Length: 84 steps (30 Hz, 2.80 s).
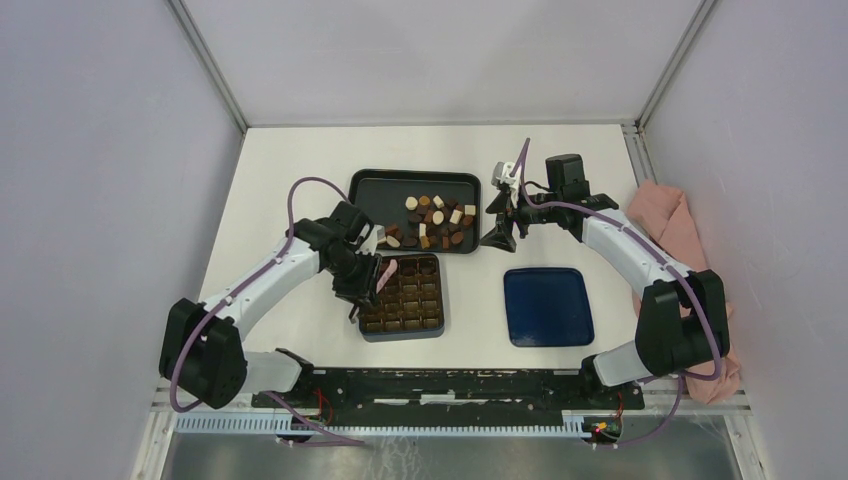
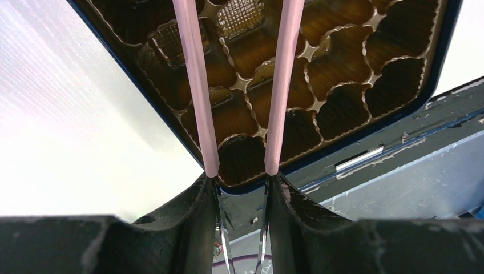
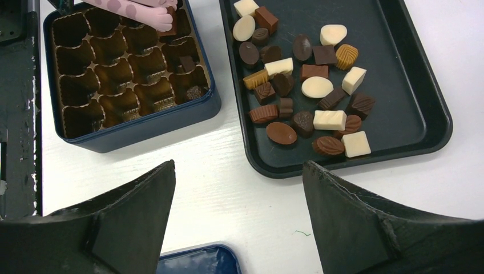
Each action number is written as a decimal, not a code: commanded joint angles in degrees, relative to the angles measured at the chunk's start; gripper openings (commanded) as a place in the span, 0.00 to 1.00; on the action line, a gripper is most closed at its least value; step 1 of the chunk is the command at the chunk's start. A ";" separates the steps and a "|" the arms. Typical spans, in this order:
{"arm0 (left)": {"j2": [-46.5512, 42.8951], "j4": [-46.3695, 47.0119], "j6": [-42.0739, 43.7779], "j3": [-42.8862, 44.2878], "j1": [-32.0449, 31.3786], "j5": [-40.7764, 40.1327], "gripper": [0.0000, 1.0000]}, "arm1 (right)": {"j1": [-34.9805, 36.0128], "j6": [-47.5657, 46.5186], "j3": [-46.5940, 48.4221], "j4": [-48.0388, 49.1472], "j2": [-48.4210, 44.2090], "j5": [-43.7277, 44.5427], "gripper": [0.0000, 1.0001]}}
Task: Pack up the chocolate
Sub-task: Place the fake chocolate in the packing box, then pick up the fake chocolate from the plate.
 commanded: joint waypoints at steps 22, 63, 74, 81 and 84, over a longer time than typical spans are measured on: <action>0.56 1.50 -2.24 0.65 -0.75 -1.23 0.38 | -0.30 -0.58 0.48 0.70 -0.36 -1.61 0.87; 3.54 6.57 0.16 14.43 1.14 1.00 0.40 | -0.51 -1.00 0.64 0.29 -0.57 -1.91 0.88; 25.22 -2.60 13.00 33.42 5.15 -3.83 0.40 | -0.90 -1.82 0.63 0.19 -1.61 -1.25 0.88; 27.89 -6.47 13.56 35.12 5.19 -10.69 0.40 | -0.96 -2.16 1.03 -0.64 -0.82 -1.82 0.88; 27.34 -7.12 13.56 34.15 5.16 -14.41 0.41 | -0.96 -2.25 1.07 -0.63 -0.80 -1.86 0.88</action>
